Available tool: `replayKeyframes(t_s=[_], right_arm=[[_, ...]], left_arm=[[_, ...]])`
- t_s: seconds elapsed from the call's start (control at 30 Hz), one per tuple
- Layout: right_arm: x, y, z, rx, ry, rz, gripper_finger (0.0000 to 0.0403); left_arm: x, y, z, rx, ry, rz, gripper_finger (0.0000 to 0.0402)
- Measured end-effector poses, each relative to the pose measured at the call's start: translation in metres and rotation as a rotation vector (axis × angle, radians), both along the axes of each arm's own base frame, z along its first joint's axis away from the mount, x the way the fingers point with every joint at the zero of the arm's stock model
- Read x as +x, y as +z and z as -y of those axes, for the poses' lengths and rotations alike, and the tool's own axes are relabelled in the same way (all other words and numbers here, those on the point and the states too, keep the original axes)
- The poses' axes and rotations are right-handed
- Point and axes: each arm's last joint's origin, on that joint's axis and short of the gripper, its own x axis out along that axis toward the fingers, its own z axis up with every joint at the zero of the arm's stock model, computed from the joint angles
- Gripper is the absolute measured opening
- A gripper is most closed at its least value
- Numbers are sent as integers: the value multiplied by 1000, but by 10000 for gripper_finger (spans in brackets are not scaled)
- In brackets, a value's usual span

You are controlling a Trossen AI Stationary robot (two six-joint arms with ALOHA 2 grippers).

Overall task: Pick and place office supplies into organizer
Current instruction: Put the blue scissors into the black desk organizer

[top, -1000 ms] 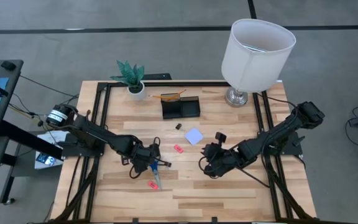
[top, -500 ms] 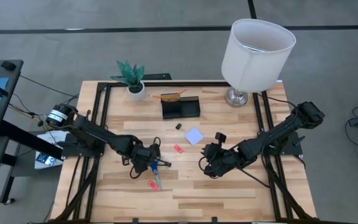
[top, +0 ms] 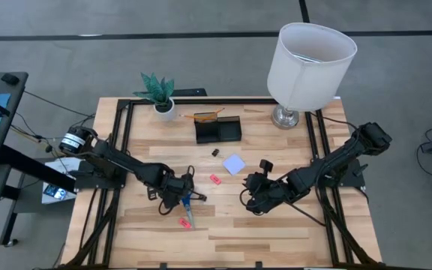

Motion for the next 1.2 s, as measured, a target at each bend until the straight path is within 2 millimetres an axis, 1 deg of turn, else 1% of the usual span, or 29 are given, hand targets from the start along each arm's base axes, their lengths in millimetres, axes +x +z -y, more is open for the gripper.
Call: replayKeyframes(t_s=[0.27,0.63,1.0,1.2], right_arm=[[0,0,0,0,0,0,66],[0,0,0,2,0,3,66],[0,0,0,5,1,5,66],[0,0,-1,28,17,-7,66]], left_arm=[[4,-1,-15,-90,66,-26,162],[3,-1,-12,-82,52,-25,162],[2,-1,-8,-51,-83,-16,162],[3,-1,-11,-44,-141,-12,162]])
